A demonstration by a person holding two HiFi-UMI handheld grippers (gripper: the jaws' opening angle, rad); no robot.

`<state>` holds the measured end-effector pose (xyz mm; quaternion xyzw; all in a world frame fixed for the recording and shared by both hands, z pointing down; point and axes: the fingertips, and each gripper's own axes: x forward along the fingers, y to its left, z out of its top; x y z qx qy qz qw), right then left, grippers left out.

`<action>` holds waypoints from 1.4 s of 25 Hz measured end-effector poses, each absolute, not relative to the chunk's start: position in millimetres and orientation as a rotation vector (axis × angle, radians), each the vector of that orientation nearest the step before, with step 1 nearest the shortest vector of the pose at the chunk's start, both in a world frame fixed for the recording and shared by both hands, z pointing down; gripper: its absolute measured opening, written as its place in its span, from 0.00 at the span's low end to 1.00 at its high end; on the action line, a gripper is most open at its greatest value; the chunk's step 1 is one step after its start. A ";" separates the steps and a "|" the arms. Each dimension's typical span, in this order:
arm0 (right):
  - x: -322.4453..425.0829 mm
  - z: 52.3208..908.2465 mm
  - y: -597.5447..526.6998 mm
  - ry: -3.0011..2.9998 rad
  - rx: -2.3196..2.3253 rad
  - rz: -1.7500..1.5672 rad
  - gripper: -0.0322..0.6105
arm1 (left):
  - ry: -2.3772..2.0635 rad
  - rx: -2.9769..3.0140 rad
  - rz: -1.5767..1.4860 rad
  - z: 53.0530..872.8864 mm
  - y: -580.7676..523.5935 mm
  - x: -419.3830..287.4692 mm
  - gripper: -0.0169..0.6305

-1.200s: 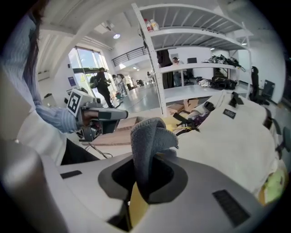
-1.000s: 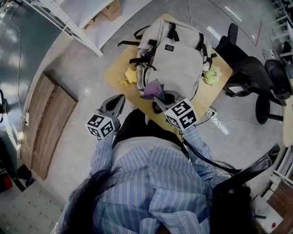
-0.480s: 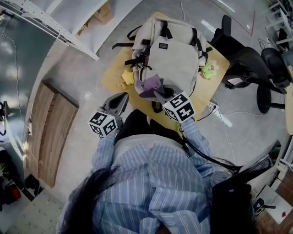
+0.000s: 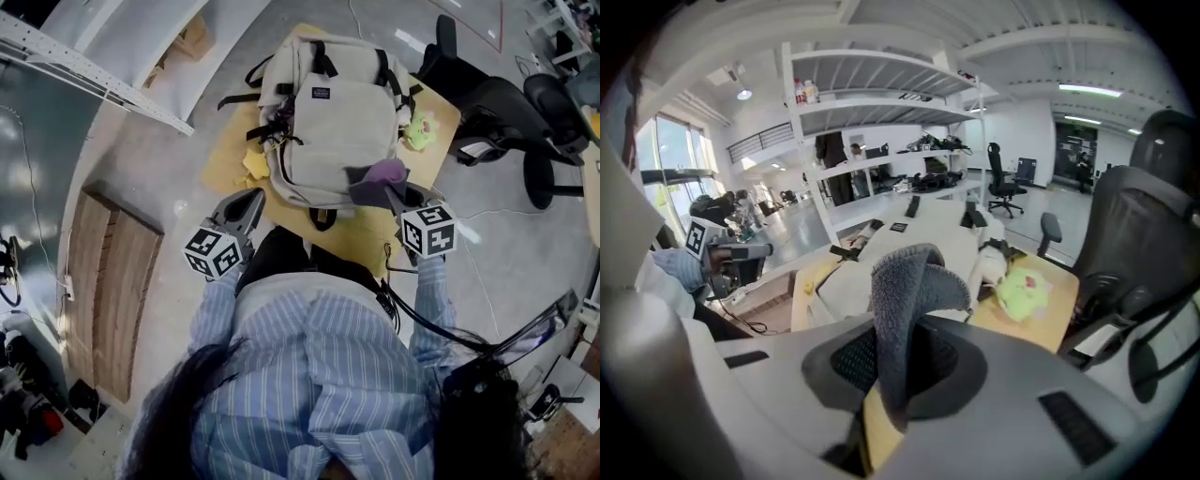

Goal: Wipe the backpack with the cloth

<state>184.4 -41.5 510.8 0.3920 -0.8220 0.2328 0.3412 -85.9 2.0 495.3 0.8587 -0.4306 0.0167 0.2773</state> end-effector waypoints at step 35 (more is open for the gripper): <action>-13.4 523.8 -102.5 -2.320 0.669 0.625 0.11 | -1.074 2.320 0.097 505.6 -39.2 -100.1 0.03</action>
